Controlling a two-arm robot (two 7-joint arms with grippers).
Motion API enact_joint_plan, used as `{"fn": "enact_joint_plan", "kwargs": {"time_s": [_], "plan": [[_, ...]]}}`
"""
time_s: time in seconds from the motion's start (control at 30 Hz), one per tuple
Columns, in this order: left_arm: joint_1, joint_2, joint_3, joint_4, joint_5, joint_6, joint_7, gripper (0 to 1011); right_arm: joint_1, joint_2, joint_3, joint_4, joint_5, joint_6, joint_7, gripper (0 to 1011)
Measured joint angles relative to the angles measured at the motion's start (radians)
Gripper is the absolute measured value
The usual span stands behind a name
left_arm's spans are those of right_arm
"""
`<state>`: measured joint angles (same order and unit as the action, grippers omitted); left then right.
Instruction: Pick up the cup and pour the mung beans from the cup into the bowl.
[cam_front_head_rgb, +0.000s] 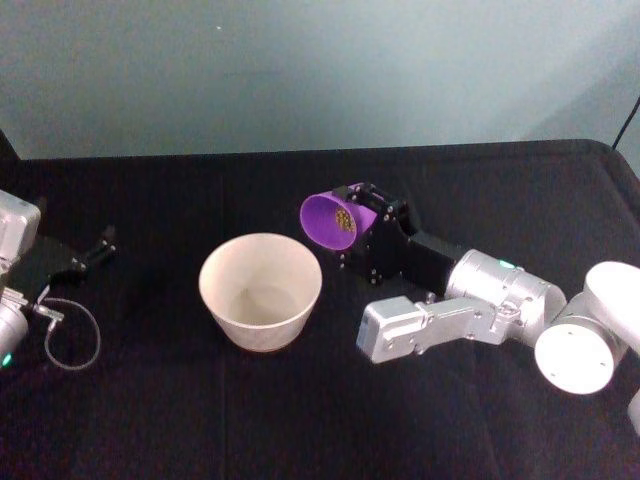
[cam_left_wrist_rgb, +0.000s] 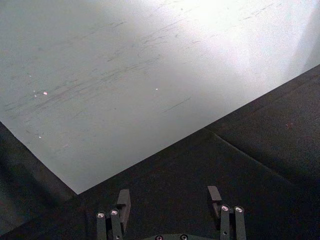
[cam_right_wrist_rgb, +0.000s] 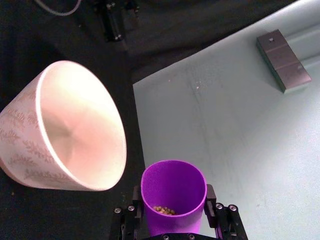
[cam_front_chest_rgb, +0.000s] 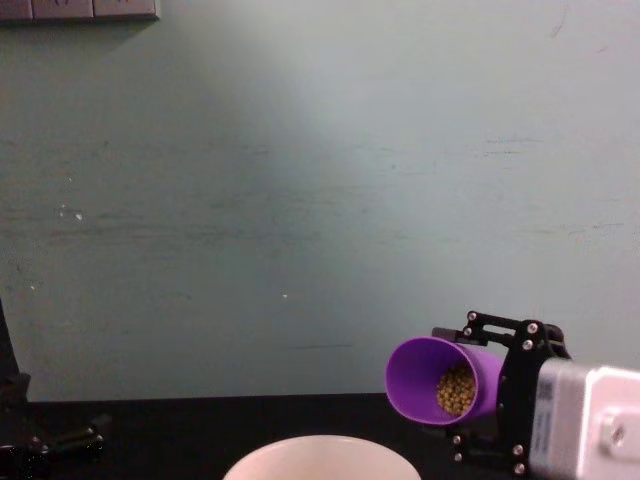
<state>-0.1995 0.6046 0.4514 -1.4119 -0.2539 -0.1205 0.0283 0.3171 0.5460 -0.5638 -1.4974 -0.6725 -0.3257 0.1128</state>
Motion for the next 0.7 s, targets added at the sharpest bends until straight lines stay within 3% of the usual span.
{"fn": "enact_joint_plan", "kwargs": {"time_s": [0.13, 0.7], "plan": [[0.0, 0.0, 0.0, 0.0, 0.0, 0.0, 0.0, 1000, 0.011, 0.0, -0.018, 0.0, -0.072, 0.01, -0.025, 718], [0.0, 0.0, 0.0, 0.0, 0.0, 0.0, 0.0, 1000, 0.056, -0.006, -0.072, 0.025, -0.17, 0.031, -0.052, 718]]}}
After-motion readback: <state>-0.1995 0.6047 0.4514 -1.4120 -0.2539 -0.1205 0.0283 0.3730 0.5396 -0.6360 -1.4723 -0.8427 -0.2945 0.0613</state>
